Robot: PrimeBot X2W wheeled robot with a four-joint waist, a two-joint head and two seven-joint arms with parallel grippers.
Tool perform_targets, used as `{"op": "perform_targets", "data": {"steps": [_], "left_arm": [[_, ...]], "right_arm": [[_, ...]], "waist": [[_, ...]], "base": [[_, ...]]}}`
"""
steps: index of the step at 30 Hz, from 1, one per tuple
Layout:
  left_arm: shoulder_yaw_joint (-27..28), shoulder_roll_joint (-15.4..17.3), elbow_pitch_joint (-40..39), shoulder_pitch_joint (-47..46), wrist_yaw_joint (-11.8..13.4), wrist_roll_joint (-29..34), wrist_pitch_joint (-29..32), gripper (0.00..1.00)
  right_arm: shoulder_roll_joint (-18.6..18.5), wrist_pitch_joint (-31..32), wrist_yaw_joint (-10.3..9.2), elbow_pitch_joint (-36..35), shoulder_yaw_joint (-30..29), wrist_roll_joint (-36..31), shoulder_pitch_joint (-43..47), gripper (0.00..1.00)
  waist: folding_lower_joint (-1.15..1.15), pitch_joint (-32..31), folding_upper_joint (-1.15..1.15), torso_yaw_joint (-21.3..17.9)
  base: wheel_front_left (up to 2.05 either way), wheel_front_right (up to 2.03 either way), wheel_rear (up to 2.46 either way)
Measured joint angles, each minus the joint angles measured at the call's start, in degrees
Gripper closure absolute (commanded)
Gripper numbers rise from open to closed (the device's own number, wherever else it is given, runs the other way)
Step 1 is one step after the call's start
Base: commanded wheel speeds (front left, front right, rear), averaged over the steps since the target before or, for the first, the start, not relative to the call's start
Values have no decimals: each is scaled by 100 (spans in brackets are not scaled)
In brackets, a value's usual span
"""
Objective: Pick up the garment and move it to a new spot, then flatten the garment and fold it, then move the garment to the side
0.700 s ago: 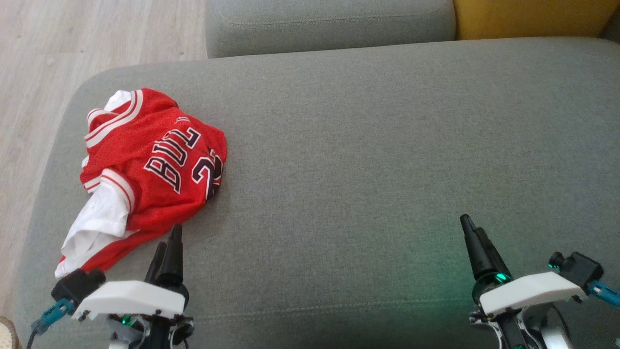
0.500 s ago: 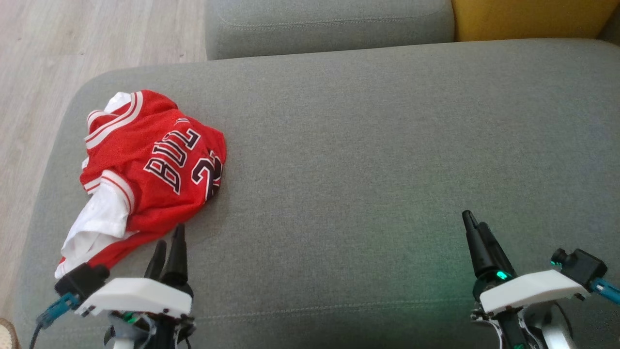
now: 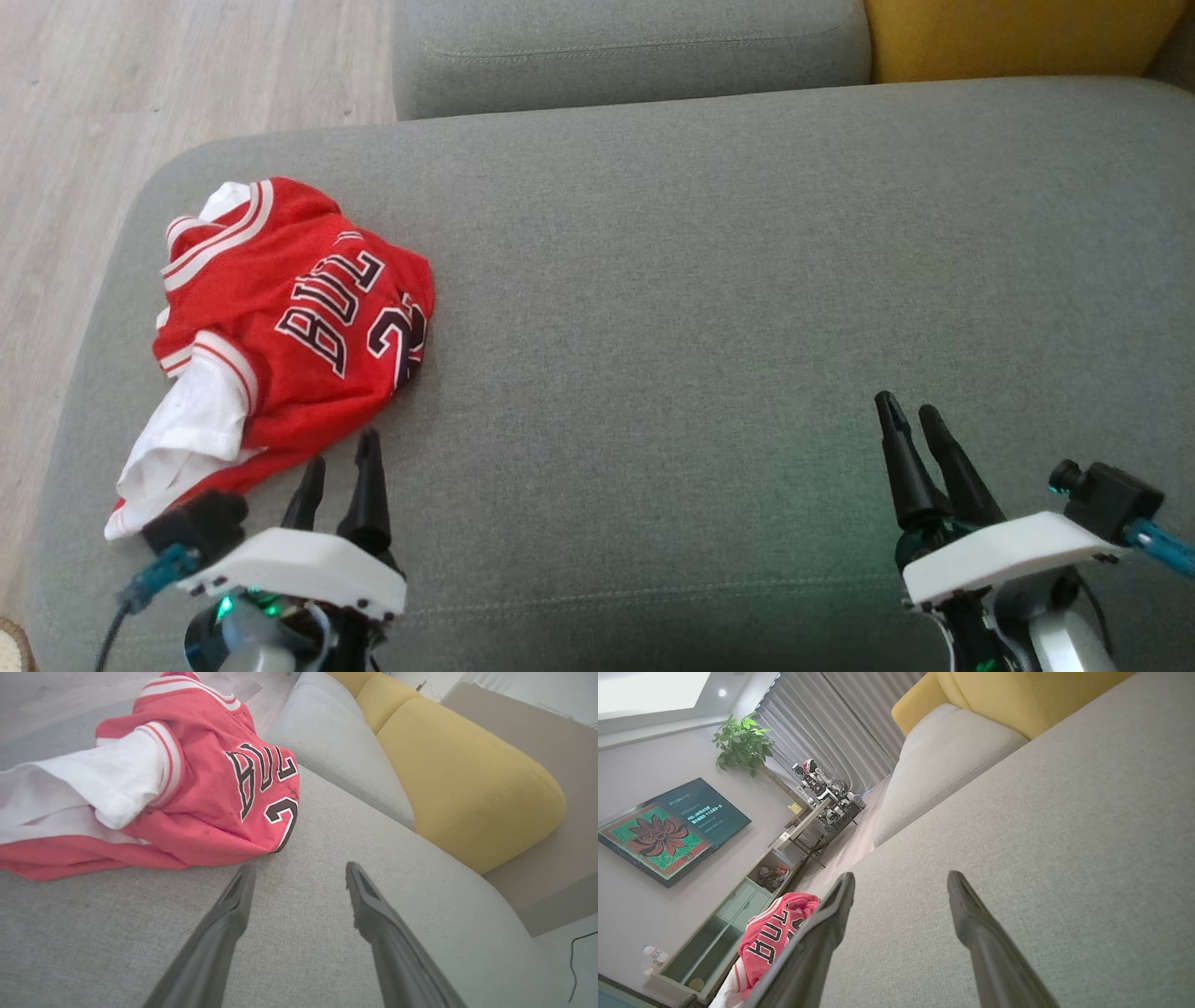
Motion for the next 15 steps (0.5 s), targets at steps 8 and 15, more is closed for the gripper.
{"op": "perform_targets", "data": {"steps": [8,15], "left_arm": [[-338,170,-144,-27,378,511,-103,0],[-757,361,-364,-137,812,1101,-248,0]], "right_arm": [[-2,-107,0,-112,47,-544,0,0],[-4,-247,0,-220,187,-1136,1,0]], "waist": [[0,-19,0,11],[0,-40,0,11]], "base": [[0,0,0],[0,0,0]]}}
